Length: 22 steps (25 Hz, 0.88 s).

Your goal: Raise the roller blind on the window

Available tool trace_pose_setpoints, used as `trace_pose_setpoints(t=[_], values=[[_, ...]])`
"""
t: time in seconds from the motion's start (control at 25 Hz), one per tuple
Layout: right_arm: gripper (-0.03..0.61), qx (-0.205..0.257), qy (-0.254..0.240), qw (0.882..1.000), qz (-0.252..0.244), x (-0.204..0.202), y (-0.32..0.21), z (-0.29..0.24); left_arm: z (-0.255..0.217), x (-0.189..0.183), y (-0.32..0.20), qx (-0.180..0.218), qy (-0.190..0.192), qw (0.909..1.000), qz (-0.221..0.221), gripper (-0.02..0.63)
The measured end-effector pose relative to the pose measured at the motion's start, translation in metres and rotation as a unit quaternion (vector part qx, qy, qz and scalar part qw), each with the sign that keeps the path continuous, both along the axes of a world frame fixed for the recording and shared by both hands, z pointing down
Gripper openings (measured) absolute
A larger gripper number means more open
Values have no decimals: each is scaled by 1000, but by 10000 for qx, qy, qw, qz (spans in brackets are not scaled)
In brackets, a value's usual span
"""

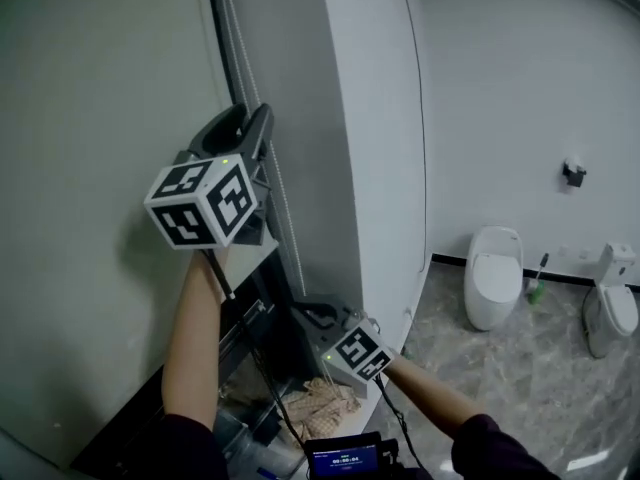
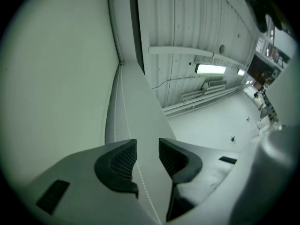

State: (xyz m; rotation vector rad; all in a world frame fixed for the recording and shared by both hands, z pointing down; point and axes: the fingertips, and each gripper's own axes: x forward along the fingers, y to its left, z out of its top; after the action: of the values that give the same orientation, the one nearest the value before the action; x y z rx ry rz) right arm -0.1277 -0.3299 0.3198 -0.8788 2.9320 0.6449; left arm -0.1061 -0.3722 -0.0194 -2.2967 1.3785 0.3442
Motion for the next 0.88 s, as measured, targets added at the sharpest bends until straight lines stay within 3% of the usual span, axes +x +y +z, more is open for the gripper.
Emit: trace_pose_setpoints(t=[0.16,0.32,0.6,0.72,0.88], values=[[6,-181,-826,9964,-49,18,0,-34,13,-11,-50,-352,6,9980,-527,110],[6,-23,-1492,9888,-29,58,15,-103,16,-36,-91,-635,456,9882,-1318,112],[6,229,-1991,9797,82,120,26,-169,20,-17,-117,-820,517,9846,-1458,110],[6,330,-1993,9793,144,127,25,-171,18,-32,-109,-531,656,9791,-1849,109],[6,407,-2064,9775,140,128,21,-170,8,-36,-78,384,53,9699,-2403,110]])
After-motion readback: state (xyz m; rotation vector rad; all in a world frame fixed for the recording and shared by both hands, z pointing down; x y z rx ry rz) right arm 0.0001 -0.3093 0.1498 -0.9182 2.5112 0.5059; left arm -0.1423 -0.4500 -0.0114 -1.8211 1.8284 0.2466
